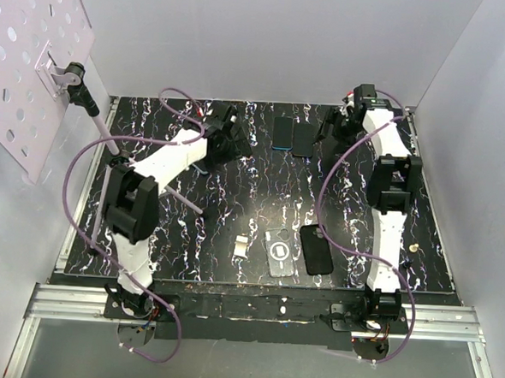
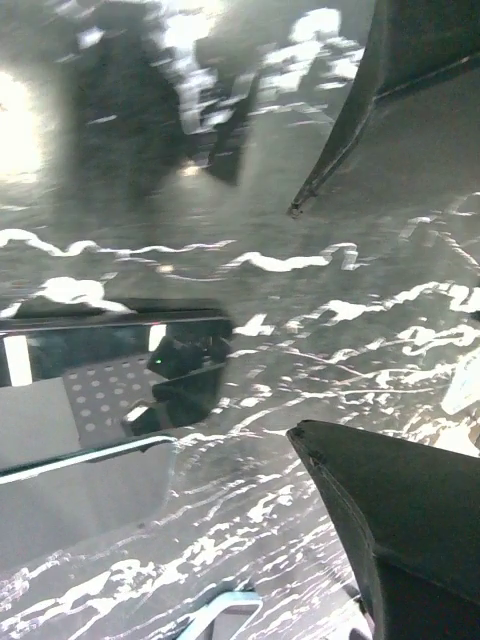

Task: Take the phone out of the phone case
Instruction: Place the phone at the center of the board, then pick up the phone at the center of the board.

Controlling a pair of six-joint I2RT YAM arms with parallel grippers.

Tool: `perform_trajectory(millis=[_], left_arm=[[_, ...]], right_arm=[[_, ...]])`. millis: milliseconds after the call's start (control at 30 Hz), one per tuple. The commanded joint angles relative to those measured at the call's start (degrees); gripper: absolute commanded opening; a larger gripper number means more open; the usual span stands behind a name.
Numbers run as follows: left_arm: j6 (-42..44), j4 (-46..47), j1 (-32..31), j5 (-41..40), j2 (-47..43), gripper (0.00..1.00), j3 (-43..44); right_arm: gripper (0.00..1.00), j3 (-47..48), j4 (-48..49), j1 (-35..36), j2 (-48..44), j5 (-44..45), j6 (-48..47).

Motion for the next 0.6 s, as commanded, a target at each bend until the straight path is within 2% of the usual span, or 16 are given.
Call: perform_trajectory(millis=[0, 133, 267, 467, 567], left_arm=[[2.1, -14.0, 2.39, -18.42, 8.57, 0.98, 14.66], [-1.4, -23.31, 5.73, -20.45, 17.54, 0.98, 25.56], [-5.79, -29.22, 8.54, -22.83, 22.73, 0.98, 30.95], [-9.66, -23.78, 9.86, -22.22, 19.67, 0.98, 23.41], [-11.86, -18.09, 11.44, -17.23, 18.18, 0.98, 17.61]], right_arm=[[0.86, -15.1, 0.52, 1.17, -22.05, 4.53, 1.93], [0.87, -32.17, 9.13, 4.86, -39.64, 2.6, 2.99], [0.87, -44.74, 15.03, 6.63, -53.97, -1.7, 5.01], [0.86, -54.61, 17.68, 6.89, -68.22, -0.58, 4.93], [0.86, -56.46, 16.8, 6.89, -72.45, 0.92, 3.7]])
